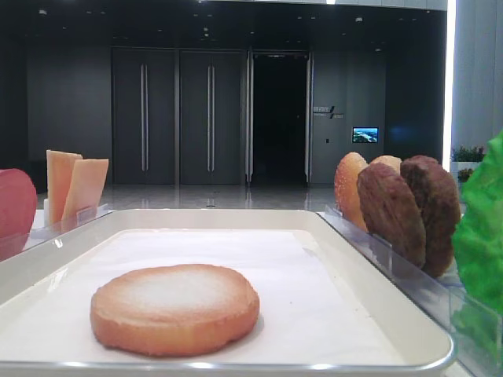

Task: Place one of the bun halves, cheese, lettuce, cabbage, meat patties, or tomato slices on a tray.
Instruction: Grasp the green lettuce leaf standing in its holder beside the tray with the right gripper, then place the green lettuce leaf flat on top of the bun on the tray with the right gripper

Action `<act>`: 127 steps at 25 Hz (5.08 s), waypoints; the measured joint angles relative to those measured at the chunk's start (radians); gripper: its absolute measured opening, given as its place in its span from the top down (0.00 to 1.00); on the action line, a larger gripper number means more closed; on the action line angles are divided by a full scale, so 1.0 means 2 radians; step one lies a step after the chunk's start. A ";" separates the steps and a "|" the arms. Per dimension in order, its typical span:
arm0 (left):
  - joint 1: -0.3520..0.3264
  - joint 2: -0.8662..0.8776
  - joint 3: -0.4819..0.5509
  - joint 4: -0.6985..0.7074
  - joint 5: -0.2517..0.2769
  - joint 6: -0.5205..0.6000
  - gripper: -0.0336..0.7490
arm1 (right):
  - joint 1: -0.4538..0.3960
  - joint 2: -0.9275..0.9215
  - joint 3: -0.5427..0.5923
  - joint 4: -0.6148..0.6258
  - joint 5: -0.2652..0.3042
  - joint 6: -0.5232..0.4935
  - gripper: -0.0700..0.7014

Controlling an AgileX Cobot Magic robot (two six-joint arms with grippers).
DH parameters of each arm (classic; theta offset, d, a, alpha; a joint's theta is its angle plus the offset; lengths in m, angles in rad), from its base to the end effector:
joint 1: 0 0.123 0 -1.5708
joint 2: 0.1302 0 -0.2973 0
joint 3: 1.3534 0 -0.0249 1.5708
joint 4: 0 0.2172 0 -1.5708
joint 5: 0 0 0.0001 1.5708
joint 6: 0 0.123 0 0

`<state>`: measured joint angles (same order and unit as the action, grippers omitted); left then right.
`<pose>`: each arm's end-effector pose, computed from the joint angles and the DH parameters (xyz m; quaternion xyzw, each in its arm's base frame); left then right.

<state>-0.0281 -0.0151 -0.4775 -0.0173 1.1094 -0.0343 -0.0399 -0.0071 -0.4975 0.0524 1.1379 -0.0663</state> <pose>-0.0212 -0.0013 0.2348 -0.0022 0.8675 -0.0241 0.4969 -0.0235 0.0068 0.2375 -0.0136 0.8712 0.0001 0.4908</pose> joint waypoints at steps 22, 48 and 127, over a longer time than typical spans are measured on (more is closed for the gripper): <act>0.000 0.000 0.000 0.000 0.000 0.000 0.61 | 0.000 0.000 0.000 0.000 0.000 0.000 0.30; 0.000 0.000 0.000 0.000 0.000 0.000 0.67 | 0.002 0.430 -0.059 0.040 0.042 -0.006 0.30; 0.001 0.000 0.000 0.000 0.000 0.000 0.96 | 0.323 0.589 -0.207 0.110 -0.062 0.209 0.84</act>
<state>-0.0262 -0.0151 -0.4775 -0.0181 1.1094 -0.0343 0.6057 1.1707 -0.9115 0.2724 1.0132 0.3522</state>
